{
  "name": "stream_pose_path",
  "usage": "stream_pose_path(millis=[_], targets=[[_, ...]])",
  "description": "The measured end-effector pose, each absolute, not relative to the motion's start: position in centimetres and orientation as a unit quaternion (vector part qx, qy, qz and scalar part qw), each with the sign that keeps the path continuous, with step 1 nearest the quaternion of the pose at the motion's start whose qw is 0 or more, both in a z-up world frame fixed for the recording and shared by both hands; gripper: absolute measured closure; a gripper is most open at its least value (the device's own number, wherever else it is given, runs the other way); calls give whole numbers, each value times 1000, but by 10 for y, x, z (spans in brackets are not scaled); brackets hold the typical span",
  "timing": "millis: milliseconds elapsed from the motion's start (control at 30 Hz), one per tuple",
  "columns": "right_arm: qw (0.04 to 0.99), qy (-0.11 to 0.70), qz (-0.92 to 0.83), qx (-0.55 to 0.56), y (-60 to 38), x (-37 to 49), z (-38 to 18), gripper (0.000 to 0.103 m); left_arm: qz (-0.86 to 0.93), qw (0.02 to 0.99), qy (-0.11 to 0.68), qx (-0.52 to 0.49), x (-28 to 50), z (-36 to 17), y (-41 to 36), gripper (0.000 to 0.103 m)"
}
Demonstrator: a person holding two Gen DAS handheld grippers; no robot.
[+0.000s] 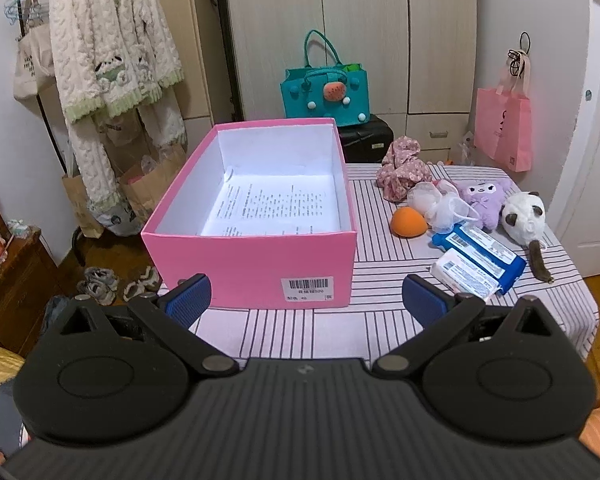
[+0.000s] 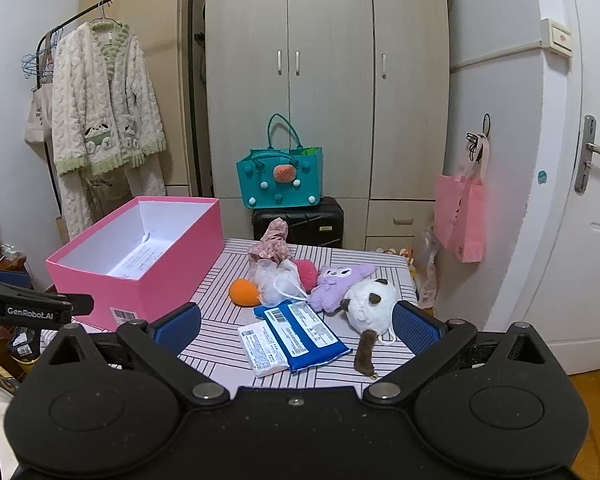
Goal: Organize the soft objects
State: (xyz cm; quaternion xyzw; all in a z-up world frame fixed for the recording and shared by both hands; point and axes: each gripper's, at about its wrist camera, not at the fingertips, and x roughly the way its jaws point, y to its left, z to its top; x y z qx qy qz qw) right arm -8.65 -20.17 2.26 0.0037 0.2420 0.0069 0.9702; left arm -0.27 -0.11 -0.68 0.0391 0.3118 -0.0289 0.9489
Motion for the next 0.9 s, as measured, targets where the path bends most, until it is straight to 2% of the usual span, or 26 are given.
stream_pose_path(millis=[267,633,900], targets=[[968,250,9,-5,-198,-83,15,0,-28,954,293,62,-4,-20,-6,0],[969,247,9,-17,-196,-84,9,0,-42,962,267,23,-6,-31,6,0],[967,256,14,-10,-197,-83,-2,0,-27,964,261,43,-7,-35,5,0]])
